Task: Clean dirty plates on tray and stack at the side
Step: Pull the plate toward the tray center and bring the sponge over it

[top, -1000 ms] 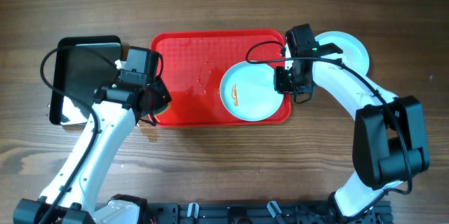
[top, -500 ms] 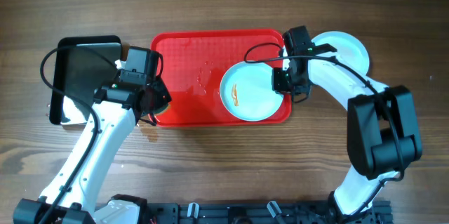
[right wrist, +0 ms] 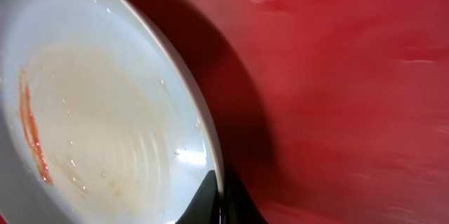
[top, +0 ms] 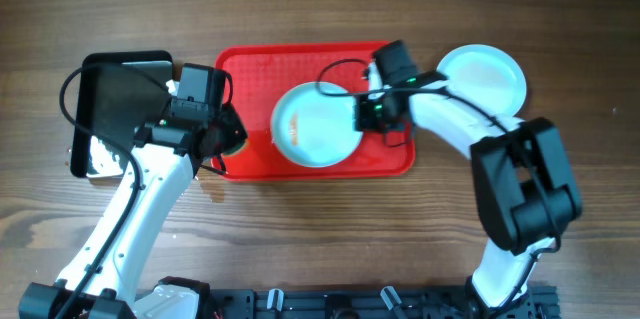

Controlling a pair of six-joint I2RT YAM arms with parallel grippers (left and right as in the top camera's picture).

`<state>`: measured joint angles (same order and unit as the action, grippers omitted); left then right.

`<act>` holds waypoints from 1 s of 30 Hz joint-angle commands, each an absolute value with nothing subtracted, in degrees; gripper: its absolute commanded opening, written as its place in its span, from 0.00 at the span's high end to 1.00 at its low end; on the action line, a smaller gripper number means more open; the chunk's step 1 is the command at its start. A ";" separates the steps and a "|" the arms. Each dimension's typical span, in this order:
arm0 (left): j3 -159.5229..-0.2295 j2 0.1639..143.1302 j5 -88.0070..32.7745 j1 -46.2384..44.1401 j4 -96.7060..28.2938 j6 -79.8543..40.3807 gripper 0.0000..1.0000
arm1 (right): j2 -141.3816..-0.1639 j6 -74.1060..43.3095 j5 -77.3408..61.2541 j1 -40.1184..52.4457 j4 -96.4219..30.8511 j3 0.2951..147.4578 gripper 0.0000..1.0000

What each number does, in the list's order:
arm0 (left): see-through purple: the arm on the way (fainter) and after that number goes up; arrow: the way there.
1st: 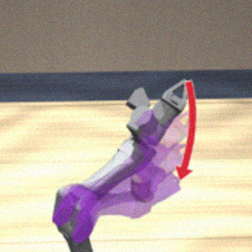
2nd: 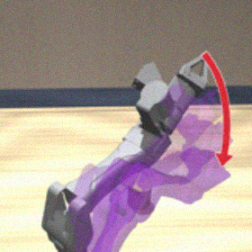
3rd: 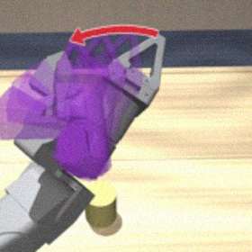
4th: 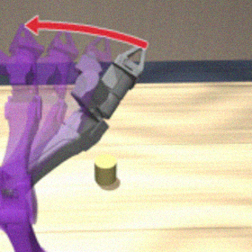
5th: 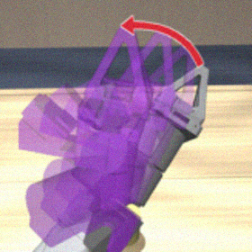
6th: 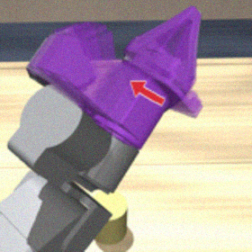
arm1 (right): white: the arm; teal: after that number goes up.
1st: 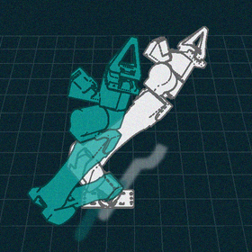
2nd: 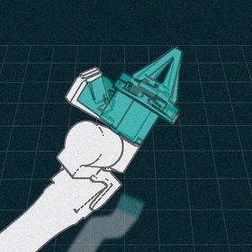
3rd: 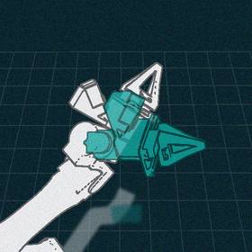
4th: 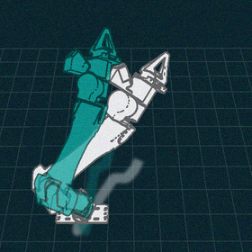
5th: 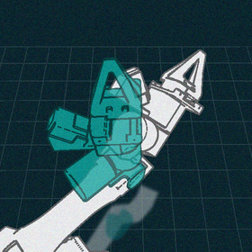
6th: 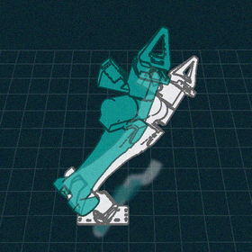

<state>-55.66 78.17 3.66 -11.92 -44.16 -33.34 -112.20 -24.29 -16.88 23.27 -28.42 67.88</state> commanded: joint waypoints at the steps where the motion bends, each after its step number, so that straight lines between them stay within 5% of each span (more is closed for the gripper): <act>1: -55.37 78.56 -0.67 -11.77 -42.13 -33.28 0.96 | -114.72 -32.21 -12.78 28.25 -25.50 67.05 0.96; 17: -55.37 89.91 -1.69 -15.88 -33.19 -27.20 0.96 | -116.07 -35.94 -8.25 33.36 -17.17 67.05 0.96; 30: -55.37 98.06 -15.22 -16.82 -23.94 -26.17 0.96 | -116.07 -35.48 -8.47 33.36 -17.19 67.05 0.96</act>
<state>-55.64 95.68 -11.86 -16.03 -24.91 -26.02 -113.93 -35.14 -10.39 33.23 -17.06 67.85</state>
